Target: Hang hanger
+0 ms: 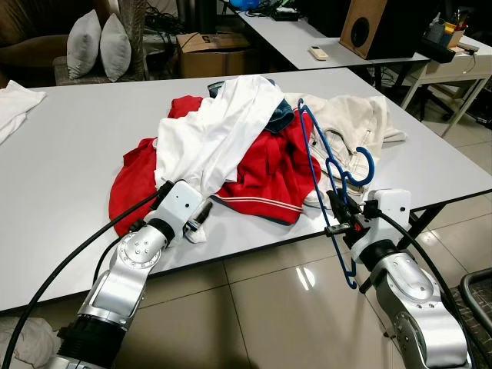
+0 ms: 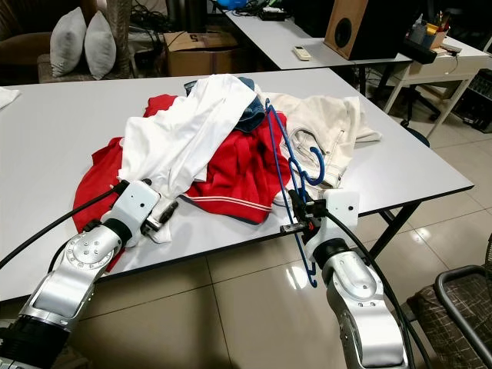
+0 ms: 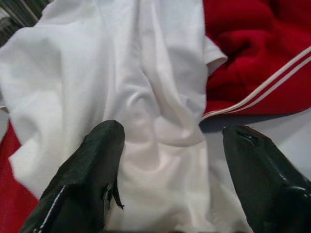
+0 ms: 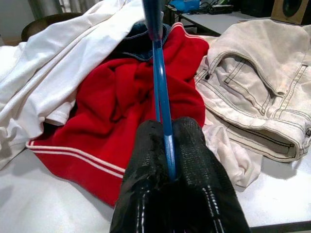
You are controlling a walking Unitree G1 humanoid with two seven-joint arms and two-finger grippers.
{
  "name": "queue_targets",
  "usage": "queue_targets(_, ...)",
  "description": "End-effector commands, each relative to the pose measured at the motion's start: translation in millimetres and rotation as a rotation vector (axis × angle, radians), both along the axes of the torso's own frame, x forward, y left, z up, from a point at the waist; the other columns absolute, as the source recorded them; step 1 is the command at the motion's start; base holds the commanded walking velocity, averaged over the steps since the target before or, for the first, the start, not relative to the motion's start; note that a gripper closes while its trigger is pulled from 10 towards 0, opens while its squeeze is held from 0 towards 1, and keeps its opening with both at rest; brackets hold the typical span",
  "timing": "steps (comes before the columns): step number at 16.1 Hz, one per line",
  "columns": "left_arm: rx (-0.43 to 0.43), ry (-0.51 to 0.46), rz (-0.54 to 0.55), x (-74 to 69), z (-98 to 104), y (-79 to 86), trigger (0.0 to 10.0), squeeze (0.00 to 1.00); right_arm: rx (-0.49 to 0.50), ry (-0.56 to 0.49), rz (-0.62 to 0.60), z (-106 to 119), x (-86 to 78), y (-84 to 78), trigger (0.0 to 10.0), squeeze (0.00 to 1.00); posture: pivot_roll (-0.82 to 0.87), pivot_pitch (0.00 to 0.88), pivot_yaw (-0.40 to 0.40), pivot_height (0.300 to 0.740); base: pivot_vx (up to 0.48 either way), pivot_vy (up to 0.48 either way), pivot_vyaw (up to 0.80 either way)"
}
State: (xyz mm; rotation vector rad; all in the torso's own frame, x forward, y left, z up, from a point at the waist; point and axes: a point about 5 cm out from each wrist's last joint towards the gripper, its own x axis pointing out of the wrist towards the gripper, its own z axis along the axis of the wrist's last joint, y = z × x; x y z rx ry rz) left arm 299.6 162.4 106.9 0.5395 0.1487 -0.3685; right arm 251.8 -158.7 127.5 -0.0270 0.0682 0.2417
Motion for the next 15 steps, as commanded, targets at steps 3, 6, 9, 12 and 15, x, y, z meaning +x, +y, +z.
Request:
queue_targets(3,0.029,-0.018,0.052,4.1,1.9,6.0,0.0,0.0,-0.025,-0.027,0.011,5.3,1.1,1.4,10.0,0.0,-0.11,0.0,-0.07,0.74,0.0,0.0,0.0)
queue_targets(6,0.038,-0.02,0.065,4.7,0.9,8.3,0.0,0.0,-0.032,-0.027,0.014,4.4,0.8,2.7,10.0,0.0,-0.11,0.0,-0.065,0.74,0.0,0.0,0.0)
queue_targets(9,0.048,-0.016,0.07,5.8,0.0,9.7,0.0,0.0,-0.034,-0.032,0.012,4.4,0.8,4.0,10.0,0.0,-0.11,0.0,-0.059,0.74,0.0,0.0,0.0)
queue_targets(12,0.034,-0.019,0.07,8.4,1.3,9.0,0.0,0.0,-0.03,-0.043,0.012,6.0,1.6,4.7,10.0,0.0,-0.11,0.0,-0.057,0.74,0.0,0.0,0.0)
queue_targets(15,0.037,-0.019,0.078,10.5,1.3,10.5,0.0,0.0,-0.029,-0.046,0.011,6.2,2.5,4.2,10.0,0.0,-0.11,0.0,-0.059,0.74,0.0,0.0,0.0)
